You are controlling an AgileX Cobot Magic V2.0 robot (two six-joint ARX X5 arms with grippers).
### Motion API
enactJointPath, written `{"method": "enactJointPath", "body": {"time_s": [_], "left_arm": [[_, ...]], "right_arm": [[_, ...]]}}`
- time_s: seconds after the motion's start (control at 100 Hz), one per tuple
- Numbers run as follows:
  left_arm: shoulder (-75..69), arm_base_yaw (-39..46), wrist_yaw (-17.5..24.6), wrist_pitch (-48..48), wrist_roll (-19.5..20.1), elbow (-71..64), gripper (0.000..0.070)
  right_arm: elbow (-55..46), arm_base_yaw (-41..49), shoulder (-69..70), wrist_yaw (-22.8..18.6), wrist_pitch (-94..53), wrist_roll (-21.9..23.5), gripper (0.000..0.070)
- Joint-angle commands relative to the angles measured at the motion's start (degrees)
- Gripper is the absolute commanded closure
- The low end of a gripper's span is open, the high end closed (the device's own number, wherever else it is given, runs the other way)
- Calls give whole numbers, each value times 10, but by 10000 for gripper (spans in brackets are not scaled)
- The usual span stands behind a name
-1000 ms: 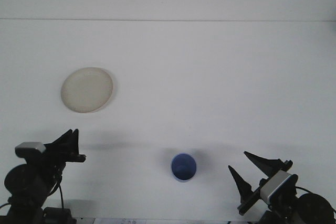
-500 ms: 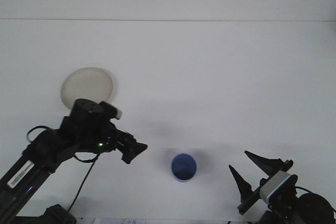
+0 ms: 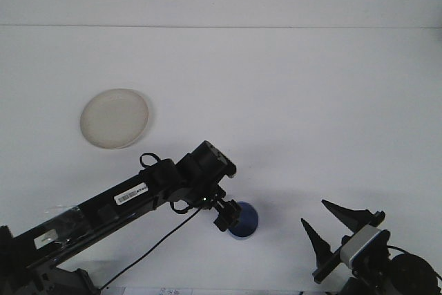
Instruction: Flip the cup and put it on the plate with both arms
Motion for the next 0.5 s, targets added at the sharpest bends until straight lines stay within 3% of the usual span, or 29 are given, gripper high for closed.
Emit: {"method": "enactJointPath", "body": {"time_s": [0.0, 0.33, 0.38, 0.49], "left_arm": [[22, -9, -3, 10, 7, 14, 236], [78, -26, -3, 19, 7, 14, 263], [82, -27, -3, 17, 7, 14, 352], [84, -28, -3, 15, 12, 14, 620]], "right_arm": [[2, 6, 2, 1, 4, -4, 288], [2, 6, 2, 1, 5, -4, 288], [2, 6, 2, 1, 5, -4, 288], [2, 6, 2, 1, 5, -4, 288]]}}
